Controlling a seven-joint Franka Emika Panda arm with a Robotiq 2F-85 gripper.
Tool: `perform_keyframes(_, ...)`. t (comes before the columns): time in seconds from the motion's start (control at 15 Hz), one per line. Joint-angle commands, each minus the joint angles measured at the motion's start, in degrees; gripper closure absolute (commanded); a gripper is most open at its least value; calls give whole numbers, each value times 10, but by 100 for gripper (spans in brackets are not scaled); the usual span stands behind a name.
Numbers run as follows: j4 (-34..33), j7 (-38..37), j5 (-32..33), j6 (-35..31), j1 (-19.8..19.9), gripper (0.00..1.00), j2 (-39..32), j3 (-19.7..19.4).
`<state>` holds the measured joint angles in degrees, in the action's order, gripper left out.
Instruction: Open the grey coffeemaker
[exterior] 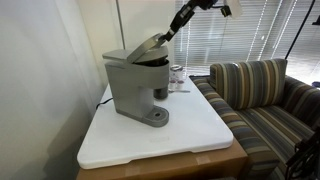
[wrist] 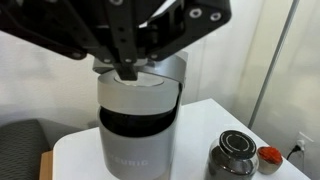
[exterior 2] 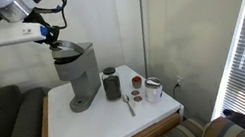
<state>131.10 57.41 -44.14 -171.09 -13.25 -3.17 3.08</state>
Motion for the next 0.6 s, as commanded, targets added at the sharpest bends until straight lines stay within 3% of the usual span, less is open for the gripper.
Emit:
perform_keyframes(0.0,-13,-27,38,10,3,100,3,-10)
perform_keyframes(0.53,-37,-71,95,26,3,100,-10,-13)
